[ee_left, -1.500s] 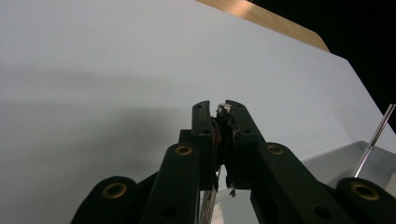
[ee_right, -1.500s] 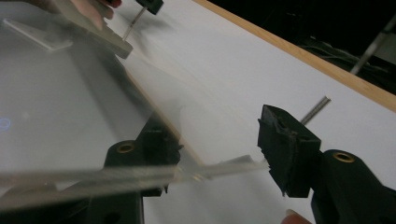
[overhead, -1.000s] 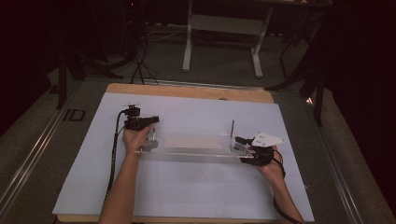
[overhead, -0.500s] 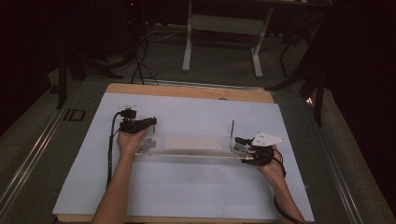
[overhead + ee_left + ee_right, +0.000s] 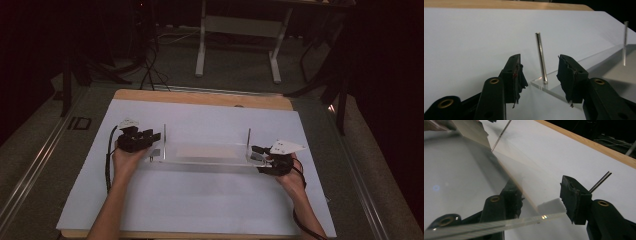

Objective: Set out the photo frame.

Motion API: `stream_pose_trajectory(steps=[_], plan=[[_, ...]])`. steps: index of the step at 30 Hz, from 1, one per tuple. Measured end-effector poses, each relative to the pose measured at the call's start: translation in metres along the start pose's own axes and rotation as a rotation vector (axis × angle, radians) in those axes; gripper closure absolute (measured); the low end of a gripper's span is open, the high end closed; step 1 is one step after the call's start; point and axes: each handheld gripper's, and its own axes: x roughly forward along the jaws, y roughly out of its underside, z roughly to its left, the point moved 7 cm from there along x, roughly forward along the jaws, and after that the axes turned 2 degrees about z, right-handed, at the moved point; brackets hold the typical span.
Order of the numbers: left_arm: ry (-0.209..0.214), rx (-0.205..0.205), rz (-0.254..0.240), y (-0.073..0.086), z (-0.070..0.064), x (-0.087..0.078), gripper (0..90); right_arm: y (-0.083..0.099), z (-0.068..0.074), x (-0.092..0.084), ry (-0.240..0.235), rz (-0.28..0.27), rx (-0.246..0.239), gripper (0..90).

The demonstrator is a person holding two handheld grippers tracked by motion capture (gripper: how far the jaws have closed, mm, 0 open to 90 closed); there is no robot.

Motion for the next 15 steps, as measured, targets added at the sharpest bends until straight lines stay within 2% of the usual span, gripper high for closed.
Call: stream_pose_trajectory(steps=[1,2,3,4,5,6,8,15], plan=[[0.0,0.0,0.0,0.0,0.0,0.0,53.8,0.0,0.0,0.0,0.0,0.0,0.0,50.2],[0.008,0.026,-0.011,-0.001,-0.002,-0.006,53.7,-0.001,-0.001,0.0,0.0,0.0,0.004,50.2],[0.008,0.026,-0.011,-0.001,-0.002,-0.006,53.7,-0.002,-0.001,0.0,0.001,-0.001,0.005,50.2],[0.018,0.052,-0.024,-0.002,-0.005,-0.011,53.7,-0.002,-0.002,0.0,0.002,-0.002,0.006,50.2],[0.018,0.052,-0.024,-0.002,-0.005,-0.011,53.7,-0.002,-0.002,0.0,0.002,-0.002,0.006,50.2],[0.009,0.087,-0.033,-0.003,-0.008,-0.016,53.7,-0.003,-0.002,0.0,0.004,-0.003,0.011,50.2],[0.006,0.112,-0.045,-0.004,-0.012,-0.02,53.4,-0.005,-0.003,0.0,0.006,-0.004,0.018,50.1],[0.011,0.137,-0.062,0.0,-0.017,-0.029,54.8,-0.011,-0.008,0.001,0.012,-0.006,0.035,50.0]])
